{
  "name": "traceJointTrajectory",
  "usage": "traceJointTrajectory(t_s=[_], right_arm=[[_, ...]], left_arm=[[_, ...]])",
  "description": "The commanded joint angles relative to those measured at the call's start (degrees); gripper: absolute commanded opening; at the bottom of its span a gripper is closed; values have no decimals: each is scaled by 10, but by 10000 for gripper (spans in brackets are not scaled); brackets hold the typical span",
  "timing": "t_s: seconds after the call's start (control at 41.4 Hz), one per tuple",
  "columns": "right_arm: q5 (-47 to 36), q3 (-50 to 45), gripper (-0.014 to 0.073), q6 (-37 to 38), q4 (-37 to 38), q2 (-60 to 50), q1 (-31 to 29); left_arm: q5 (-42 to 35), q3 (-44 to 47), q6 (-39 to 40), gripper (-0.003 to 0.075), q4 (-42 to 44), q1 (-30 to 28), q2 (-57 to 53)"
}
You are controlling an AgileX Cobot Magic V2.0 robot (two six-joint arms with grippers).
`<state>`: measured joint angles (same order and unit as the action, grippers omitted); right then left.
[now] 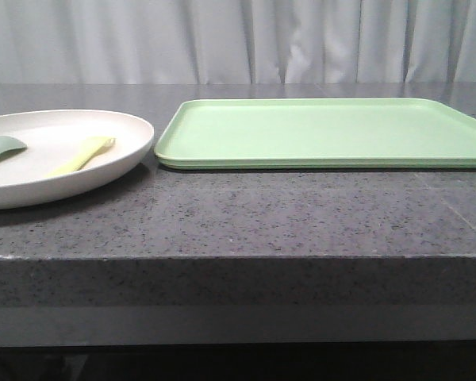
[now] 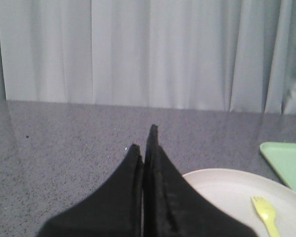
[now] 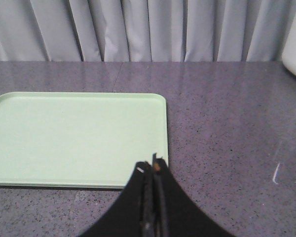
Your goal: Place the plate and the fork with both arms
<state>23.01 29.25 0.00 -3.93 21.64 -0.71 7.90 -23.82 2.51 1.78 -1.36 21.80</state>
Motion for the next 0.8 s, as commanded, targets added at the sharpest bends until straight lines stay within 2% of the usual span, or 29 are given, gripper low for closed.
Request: traceJointTrajectory(t_s=[0.0,0.193,0.29,0.363,0.484,0.532,0.604,0.653,0.774], right_arm=[[-44,38,-58,0,-3,62,-2],[-56,42,-38,0,-3,114,-2],[-58,42,71,-3,-3,114,-2],[-61,42,207,-3,-3,114,-2],[-61,42,486,-3,-3,114,-2],[-62,42,566,-3,-3,114,-2],[-65,42,636,-3,-3,114,-2],[-67,42,649,-3,-3,114,-2],[-74,42,645,-3,-3,114,-2]], left_arm=[[-25,-47,5,-18,13,0,71],[-30,-60,5,-17,13,0,113],[-29,-60,5,-5,13,0,114],[-30,-60,5,65,13,0,114],[-30,-60,5,338,12,0,114],[-30,-60,5,453,3,0,114],[-30,-60,5,575,-8,0,114],[-31,-60,5,601,-14,0,114],[-45,-60,5,599,-21,0,117]])
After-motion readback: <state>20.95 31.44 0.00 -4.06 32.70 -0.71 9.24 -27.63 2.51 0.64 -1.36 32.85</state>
